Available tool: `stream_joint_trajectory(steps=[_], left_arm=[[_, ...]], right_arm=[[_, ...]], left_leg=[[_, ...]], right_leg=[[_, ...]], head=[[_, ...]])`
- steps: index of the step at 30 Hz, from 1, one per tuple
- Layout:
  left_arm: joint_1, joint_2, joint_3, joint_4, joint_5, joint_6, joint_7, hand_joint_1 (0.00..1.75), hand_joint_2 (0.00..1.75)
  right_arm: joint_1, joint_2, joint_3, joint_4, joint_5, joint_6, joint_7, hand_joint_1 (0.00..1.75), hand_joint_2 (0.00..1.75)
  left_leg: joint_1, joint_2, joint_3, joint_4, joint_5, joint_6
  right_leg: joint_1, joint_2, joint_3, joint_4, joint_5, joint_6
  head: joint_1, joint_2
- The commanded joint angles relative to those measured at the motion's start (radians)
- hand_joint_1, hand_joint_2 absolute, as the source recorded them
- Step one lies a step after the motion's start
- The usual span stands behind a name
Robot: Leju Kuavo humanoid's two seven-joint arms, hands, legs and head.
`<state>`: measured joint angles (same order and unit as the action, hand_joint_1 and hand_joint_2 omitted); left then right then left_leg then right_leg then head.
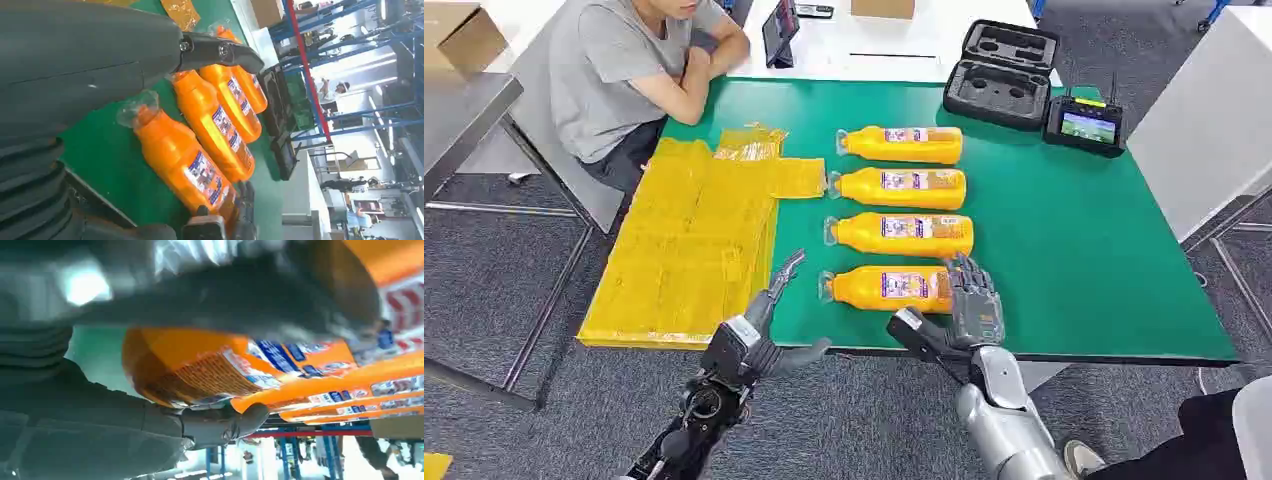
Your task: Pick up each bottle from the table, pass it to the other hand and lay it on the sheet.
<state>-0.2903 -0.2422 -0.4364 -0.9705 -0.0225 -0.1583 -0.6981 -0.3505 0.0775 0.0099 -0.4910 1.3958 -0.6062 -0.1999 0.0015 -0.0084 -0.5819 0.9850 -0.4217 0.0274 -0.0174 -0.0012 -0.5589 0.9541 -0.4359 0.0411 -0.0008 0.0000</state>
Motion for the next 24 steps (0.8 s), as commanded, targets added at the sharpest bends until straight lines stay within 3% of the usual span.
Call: stream_joint_trajectory(steps=[1, 24], left_arm=[[-0.042, 0.015, -0.024, 0.042, -0.002, -0.008, 0.0, 0.0, 1.75], [-0.052, 0.01, -0.021, 0.056, 0.012, -0.033, 0.0, 0.0, 1.75]], right_arm=[[-0.075, -0.041, 0.053, 0.061, 0.044, 0.03, 0.036, 0.0, 0.0], [-0.118, -0.077, 0.054, 0.118, 0.047, 0.118, 0.022, 0.0, 0.0]], left_leg=[[0.0, 0.001, 0.002, 0.001, -0.001, -0.001], [0.0, 0.001, 0.002, 0.001, -0.001, -0.001]], right_leg=[[0.0, 0.0, 0.001, 0.001, -0.001, -0.001], [0.0, 0.001, 0.001, 0.001, -0.001, -0.001]], head=[[0.0, 0.0], [0.0, 0.0]])
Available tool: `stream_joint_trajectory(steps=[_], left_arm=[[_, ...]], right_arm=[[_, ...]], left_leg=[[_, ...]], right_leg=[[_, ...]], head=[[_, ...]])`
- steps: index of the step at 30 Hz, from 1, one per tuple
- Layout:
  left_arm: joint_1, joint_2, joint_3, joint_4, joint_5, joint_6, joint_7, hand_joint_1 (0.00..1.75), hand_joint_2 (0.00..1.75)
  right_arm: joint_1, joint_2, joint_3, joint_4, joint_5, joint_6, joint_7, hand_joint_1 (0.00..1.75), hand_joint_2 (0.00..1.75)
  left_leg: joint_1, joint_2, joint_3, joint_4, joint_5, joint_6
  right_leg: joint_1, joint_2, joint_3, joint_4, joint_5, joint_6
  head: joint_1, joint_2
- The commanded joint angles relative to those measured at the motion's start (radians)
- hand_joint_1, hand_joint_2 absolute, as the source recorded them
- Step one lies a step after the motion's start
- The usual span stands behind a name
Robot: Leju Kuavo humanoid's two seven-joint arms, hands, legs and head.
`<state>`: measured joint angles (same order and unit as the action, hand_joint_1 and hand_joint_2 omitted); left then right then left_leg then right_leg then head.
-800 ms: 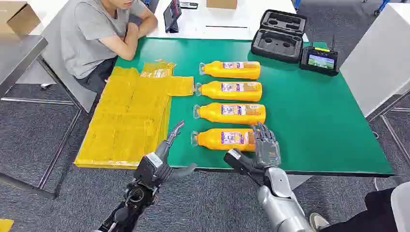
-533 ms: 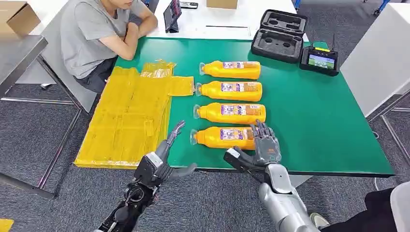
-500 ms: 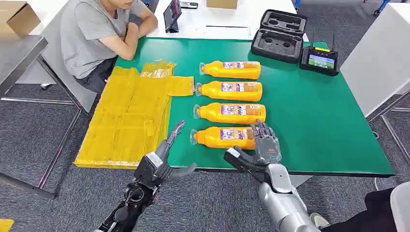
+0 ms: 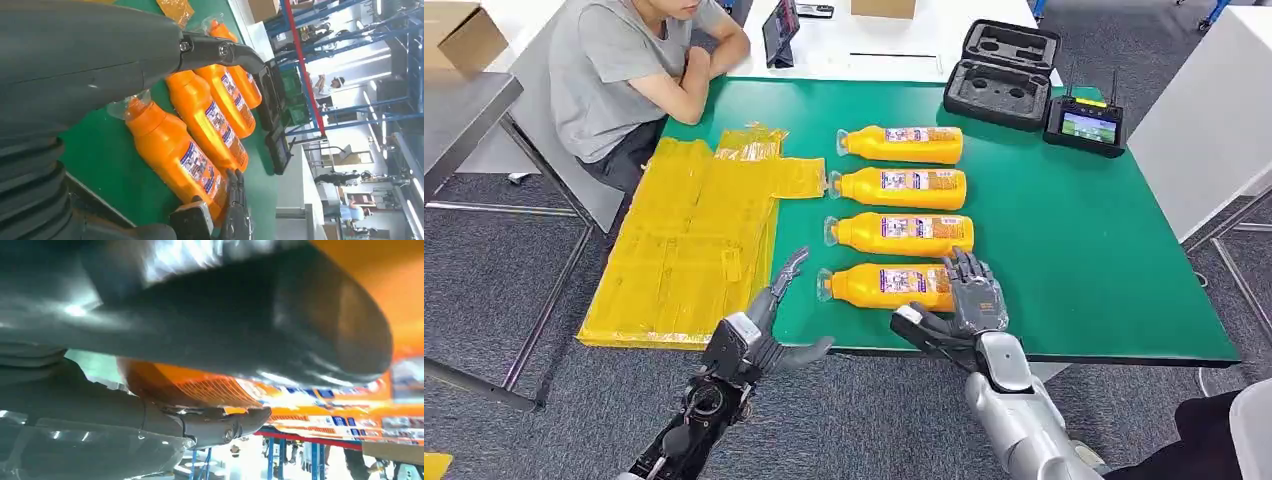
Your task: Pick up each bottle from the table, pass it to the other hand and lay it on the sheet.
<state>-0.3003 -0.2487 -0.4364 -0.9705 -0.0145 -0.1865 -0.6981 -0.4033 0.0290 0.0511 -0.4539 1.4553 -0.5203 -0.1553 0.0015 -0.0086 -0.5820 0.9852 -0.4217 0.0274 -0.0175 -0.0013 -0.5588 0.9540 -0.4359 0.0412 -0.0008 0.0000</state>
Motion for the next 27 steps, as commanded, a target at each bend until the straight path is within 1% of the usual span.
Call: stream_joint_trajectory(steps=[1, 13, 22, 25, 26, 27], left_arm=[[-0.042, 0.016, -0.02, 0.056, 0.005, -0.004, 0.0, 0.0, 1.75], [-0.044, 0.015, -0.017, 0.049, 0.012, -0.013, 0.0, 0.0, 1.75], [-0.027, 0.021, -0.01, 0.027, 0.015, -0.005, 0.0, 0.0, 1.75], [-0.02, 0.02, -0.006, 0.016, 0.013, -0.005, 0.0, 0.0, 1.75], [-0.019, 0.019, -0.006, 0.015, 0.013, -0.005, 0.0, 0.0, 1.75], [-0.019, 0.019, -0.006, 0.014, 0.012, -0.005, 0.0, 0.0, 1.75]], right_arm=[[-0.066, -0.029, 0.012, 0.083, -0.013, 0.034, -0.022, 0.0, 0.0], [-0.065, -0.038, 0.03, 0.094, 0.002, 0.045, -0.04, 0.0, 0.0], [-0.086, -0.046, 0.046, 0.107, 0.015, 0.069, -0.046, 0.0, 0.0], [-0.096, -0.047, 0.044, 0.116, 0.003, 0.087, -0.071, 0.0, 0.0], [-0.095, -0.047, 0.042, 0.118, 0.001, 0.092, -0.073, 0.0, 1.75], [-0.094, -0.047, 0.041, 0.119, -0.002, 0.094, -0.076, 0.0, 1.75]], left_leg=[[0.0, 0.001, 0.001, 0.001, -0.001, -0.001], [0.0, 0.001, 0.002, 0.001, -0.001, -0.001], [0.0, 0.002, 0.002, 0.001, -0.001, -0.001], [0.0, 0.002, 0.002, 0.001, -0.001, -0.001], [0.0, 0.001, 0.002, 0.0, -0.001, -0.001], [0.0, 0.001, 0.001, 0.0, 0.0, -0.001]], right_leg=[[0.0, 0.001, 0.001, 0.001, 0.0, -0.001], [0.001, 0.001, 0.002, 0.001, -0.001, -0.002], [0.001, 0.001, 0.002, 0.001, -0.001, -0.002], [0.0, 0.001, 0.001, 0.001, 0.0, -0.001], [0.0, 0.001, 0.001, 0.001, 0.0, -0.001], [0.0, 0.001, 0.001, 0.0, 0.0, 0.0]], head=[[0.0, 0.0], [0.0, 0.0], [0.0, 0.0], [0.0, 0.0], [0.0, 0.0], [0.0, 0.0]])
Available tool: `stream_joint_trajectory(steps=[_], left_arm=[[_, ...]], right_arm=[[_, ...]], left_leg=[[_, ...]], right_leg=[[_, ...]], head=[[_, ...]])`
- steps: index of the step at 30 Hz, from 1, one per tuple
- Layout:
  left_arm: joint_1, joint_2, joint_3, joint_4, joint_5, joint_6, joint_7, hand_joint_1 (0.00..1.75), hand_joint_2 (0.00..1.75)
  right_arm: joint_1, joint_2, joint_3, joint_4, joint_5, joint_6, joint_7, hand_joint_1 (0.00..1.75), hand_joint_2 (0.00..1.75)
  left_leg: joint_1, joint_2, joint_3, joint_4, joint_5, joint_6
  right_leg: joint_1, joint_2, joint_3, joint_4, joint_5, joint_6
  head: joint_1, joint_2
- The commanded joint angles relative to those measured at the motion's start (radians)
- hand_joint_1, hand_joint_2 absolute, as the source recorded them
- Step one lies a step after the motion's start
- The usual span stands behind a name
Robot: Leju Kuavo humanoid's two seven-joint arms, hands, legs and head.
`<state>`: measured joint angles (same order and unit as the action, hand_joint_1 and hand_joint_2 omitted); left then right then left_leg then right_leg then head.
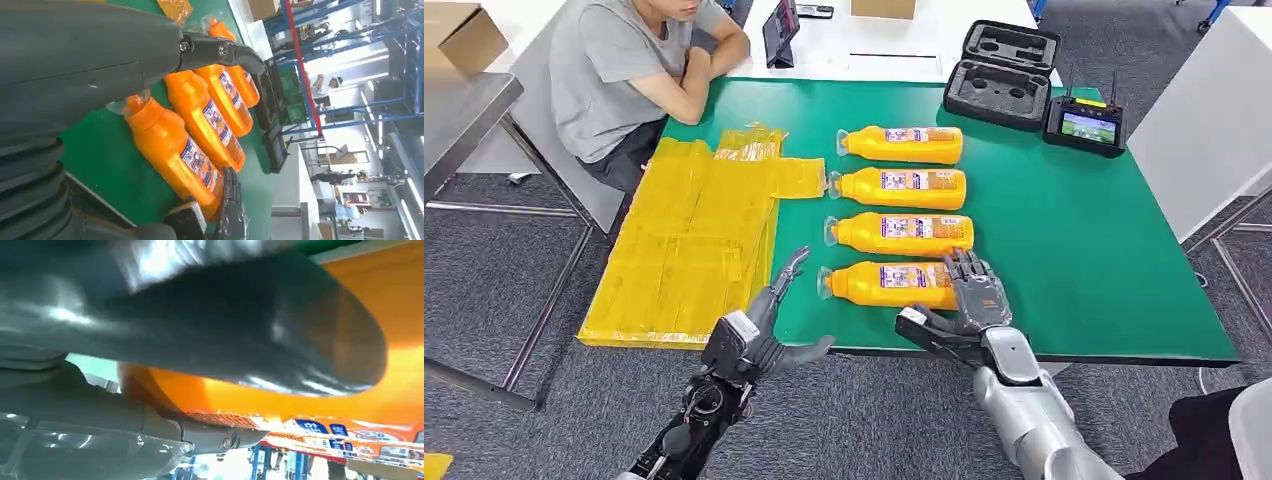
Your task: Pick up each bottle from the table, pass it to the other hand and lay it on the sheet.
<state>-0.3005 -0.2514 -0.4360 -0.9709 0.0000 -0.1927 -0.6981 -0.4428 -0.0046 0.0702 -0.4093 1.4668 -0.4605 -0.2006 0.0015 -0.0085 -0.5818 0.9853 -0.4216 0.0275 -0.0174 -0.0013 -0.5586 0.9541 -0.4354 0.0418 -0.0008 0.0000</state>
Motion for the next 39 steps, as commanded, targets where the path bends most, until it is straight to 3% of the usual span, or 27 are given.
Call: stream_joint_trajectory(steps=[1, 4, 5, 10, 13, 23, 27, 34, 39], left_arm=[[-0.019, 0.021, -0.007, 0.015, -0.003, 0.001, 0.0, 0.0, 1.75], [-0.02, 0.018, -0.007, 0.016, -0.007, -0.006, 0.0, 0.0, 1.75], [-0.02, 0.016, -0.006, 0.017, -0.01, -0.008, 0.0, 0.0, 1.75], [-0.02, 0.016, -0.006, 0.017, -0.01, -0.008, 0.0, 0.0, 1.75], [-0.019, 0.015, -0.005, 0.016, -0.011, -0.007, 0.0, 0.0, 1.75], [-0.01, 0.019, 0.004, 0.011, -0.02, -0.001, 0.0, 0.0, 1.75], [-0.011, 0.013, 0.012, 0.013, -0.028, -0.004, 0.0, 0.0, 1.75], [-0.01, 0.009, 0.01, 0.012, -0.022, -0.006, 0.0, 0.0, 1.75], [-0.006, 0.011, 0.011, 0.011, -0.02, -0.002, 0.0, 0.0, 1.75]], right_arm=[[-0.054, -0.013, 0.022, 0.074, -0.013, 0.035, -0.031, 0.0, 1.75], [-0.048, -0.019, 0.02, 0.081, -0.024, 0.067, -0.051, 0.0, 1.75], [-0.045, -0.023, 0.023, 0.082, -0.022, 0.081, -0.055, 1.59, 1.75], [-0.045, -0.023, 0.023, 0.082, -0.022, 0.081, -0.055, 1.59, 1.75], [-0.042, -0.024, 0.023, 0.081, -0.022, 0.079, -0.056, 1.75, 1.75], [-0.032, -0.007, 0.009, 0.08, -0.054, 0.104, -0.09, 1.75, 1.75], [-0.025, 0.012, -0.049, 0.079, -0.156, 0.152, -0.18, 1.75, 1.75], [-0.01, 0.003, -0.091, 0.098, -0.231, 0.239, -0.211, 1.75, 1.75], [-0.004, 0.014, -0.091, 0.089, -0.248, 0.218, -0.263, 1.75, 1.75]], left_leg=[[0.0, 0.002, 0.002, 0.001, -0.001, -0.001], [0.001, 0.001, 0.002, 0.001, -0.001, -0.002], [0.0, 0.001, 0.002, 0.0, -0.001, -0.001], [0.001, 0.001, 0.002, 0.001, -0.001, -0.001], [0.001, 0.001, 0.003, 0.001, -0.001, -0.001], [0.001, 0.001, 0.006, 0.0, -0.001, -0.001], [0.001, 0.001, 0.007, 0.001, -0.001, -0.002], [0.001, 0.0, 0.008, 0.0, -0.001, -0.001], [0.002, 0.0, 0.009, 0.0, -0.001, -0.002]], right_leg=[[0.001, 0.001, 0.002, 0.001, -0.001, -0.002], [0.001, 0.001, 0.002, 0.0, -0.001, -0.001], [0.0, 0.0, 0.002, 0.0, -0.001, -0.001], [0.001, 0.0, 0.002, 0.0, -0.001, -0.002], [0.001, 0.0, 0.003, 0.0, -0.001, -0.002], [0.001, 0.001, 0.006, 0.0, -0.001, -0.002], [0.001, 0.001, 0.007, 0.0, 0.0, -0.002], [0.001, -0.001, 0.008, -0.001, -0.001, -0.001], [0.002, -0.001, 0.009, -0.001, -0.001, -0.002]], head=[[0.0, 0.0], [0.0, 0.0], [0.0, 0.0], [0.0, 0.0], [0.0, 0.0], [0.0, 0.0], [0.0, 0.0], [0.0, 0.0], [0.0, 0.0]])
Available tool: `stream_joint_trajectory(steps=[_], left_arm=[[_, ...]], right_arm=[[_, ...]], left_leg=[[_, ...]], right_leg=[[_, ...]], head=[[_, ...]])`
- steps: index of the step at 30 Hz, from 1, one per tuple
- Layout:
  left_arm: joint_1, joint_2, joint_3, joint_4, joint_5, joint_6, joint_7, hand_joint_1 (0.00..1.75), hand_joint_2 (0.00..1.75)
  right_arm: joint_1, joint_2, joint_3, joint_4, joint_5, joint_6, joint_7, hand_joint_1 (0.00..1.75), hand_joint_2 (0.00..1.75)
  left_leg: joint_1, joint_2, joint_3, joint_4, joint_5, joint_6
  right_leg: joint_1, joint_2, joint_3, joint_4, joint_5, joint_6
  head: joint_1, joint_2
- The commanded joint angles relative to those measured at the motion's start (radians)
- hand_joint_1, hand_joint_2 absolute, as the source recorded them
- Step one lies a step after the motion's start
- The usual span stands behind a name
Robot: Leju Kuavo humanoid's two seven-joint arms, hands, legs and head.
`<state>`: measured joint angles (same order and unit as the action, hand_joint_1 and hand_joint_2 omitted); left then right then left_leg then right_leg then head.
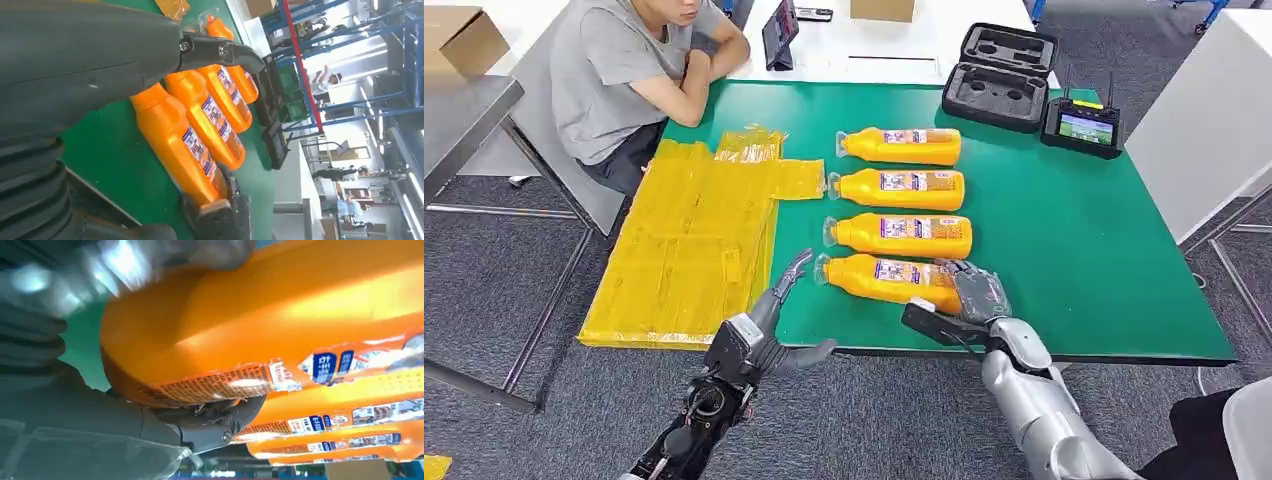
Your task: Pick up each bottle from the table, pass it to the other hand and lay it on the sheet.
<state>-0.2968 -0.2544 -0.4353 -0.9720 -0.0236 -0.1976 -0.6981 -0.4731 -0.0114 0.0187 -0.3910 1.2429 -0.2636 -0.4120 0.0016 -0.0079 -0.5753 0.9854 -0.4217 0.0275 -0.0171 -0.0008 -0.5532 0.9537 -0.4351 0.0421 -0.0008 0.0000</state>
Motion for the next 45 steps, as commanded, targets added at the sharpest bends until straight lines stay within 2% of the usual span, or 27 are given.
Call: stream_joint_trajectory(steps=[1, 8, 18, 21, 23, 26, 28, 30, 34, 38, 45], left_arm=[[-0.008, 0.014, 0.012, 0.01, 0.004, 0.006, 0.0, 0.0, 1.75], [-0.008, 0.017, 0.014, 0.015, 0.005, 0.01, 0.0, 0.0, 1.75], [-0.012, 0.015, 0.014, 0.019, 0.006, 0.011, 0.0, 0.0, 1.75], [-0.018, 0.016, 0.009, 0.022, 0.007, 0.004, 0.0, 0.0, 1.75], [-0.022, 0.016, 0.007, 0.024, 0.011, 0.003, 0.0, 0.0, 1.75], [-0.023, 0.015, 0.005, 0.026, 0.014, 0.004, 0.0, 0.0, 1.75], [-0.025, 0.014, 0.002, 0.028, 0.02, 0.01, 0.0, 0.0, 1.75], [-0.023, 0.014, 0.0, 0.026, 0.024, 0.018, 0.0, 0.0, 1.75], [-0.023, 0.014, 0.0, 0.026, 0.024, 0.018, 0.0, 0.0, 1.75], [0.004, 0.008, 0.041, -0.048, 0.057, 0.1, 0.0, 0.0, 1.75], [-0.026, -0.011, 0.058, 0.06, 0.106, 0.092, 0.0, 0.0, 1.75]], right_arm=[[0.026, 0.027, -0.05, 0.07, -0.043, 0.018, -0.07, 1.75, 1.75], [0.028, 0.071, -0.122, 0.036, -0.195, 0.028, -0.231, 1.75, 1.75], [0.03, 0.068, -0.121, 0.035, -0.199, 0.029, -0.236, 1.75, 1.75], [0.031, 0.066, -0.126, 0.038, -0.225, 0.068, -0.249, 1.75, 1.75], [0.038, 0.059, -0.11, 0.034, -0.216, 0.044, -0.238, 1.75, 1.75], [0.05, 0.061, -0.127, 0.02, -0.258, 0.025, -0.286, 1.75, 1.75], [0.086, 0.065, -0.066, -0.066, -0.374, 0.018, -0.286, 1.75, 1.75], [0.091, 0.062, -0.02, -0.08, -0.447, -0.048, -0.286, 1.75, 1.75], [0.091, 0.062, -0.02, -0.08, -0.447, -0.048, -0.286, 1.75, 1.75], [0.107, 0.049, 0.058, -0.113, -0.601, -0.15, -0.286, 1.75, 1.75], [0.134, 0.025, 0.125, -0.162, -0.729, -0.247, -0.286, 1.75, 1.75]], left_leg=[[0.001, -0.001, 0.002, 0.0, -0.001, -0.002], [0.001, 0.002, 0.002, 0.0, -0.001, -0.002], [0.001, 0.001, 0.0, 0.0, 0.0, -0.001], [0.0, 0.0, 0.0, 0.0, 0.0, -0.001], [0.001, 0.001, 0.0, 0.0, -0.001, -0.001], [0.001, 0.0, 0.0, 0.0, -0.001, -0.001], [0.001, 0.0, 0.001, 0.001, -0.001, -0.002], [0.0, 0.0, 0.0, 0.0, 0.0, -0.001], [0.001, 0.002, -0.001, 0.002, -0.002, -0.002], [0.0, 0.001, -0.004, 0.001, -0.001, -0.001], [0.001, 0.001, -0.003, 0.001, -0.001, -0.001]], right_leg=[[0.002, -0.001, 0.003, -0.001, -0.001, -0.002], [0.001, 0.001, 0.002, 0.0, 0.0, -0.002], [0.0, 0.001, 0.001, 0.0, 0.0, -0.001], [0.0, 0.0, 0.001, 0.0, 0.0, -0.001], [0.001, 0.0, 0.001, 0.0, 0.0, -0.002], [0.001, -0.001, 0.001, 0.0, -0.001, -0.002], [0.001, -0.001, 0.002, 0.0, -0.001, -0.002], [0.0, 0.0, 0.001, 0.0, 0.0, -0.001], [0.001, 0.001, 0.0, 0.002, -0.001, -0.002], [0.0, 0.001, -0.003, 0.001, 0.0, -0.001], [0.001, 0.001, -0.002, 0.001, -0.001, -0.002]], head=[[0.0, 0.0], [0.0, 0.0], [0.0, 0.0], [0.0, 0.0], [0.0, 0.0], [0.0, 0.0], [0.0, 0.0], [0.0, 0.0], [0.0, 0.0], [0.0, 0.0], [0.0, 0.0]])
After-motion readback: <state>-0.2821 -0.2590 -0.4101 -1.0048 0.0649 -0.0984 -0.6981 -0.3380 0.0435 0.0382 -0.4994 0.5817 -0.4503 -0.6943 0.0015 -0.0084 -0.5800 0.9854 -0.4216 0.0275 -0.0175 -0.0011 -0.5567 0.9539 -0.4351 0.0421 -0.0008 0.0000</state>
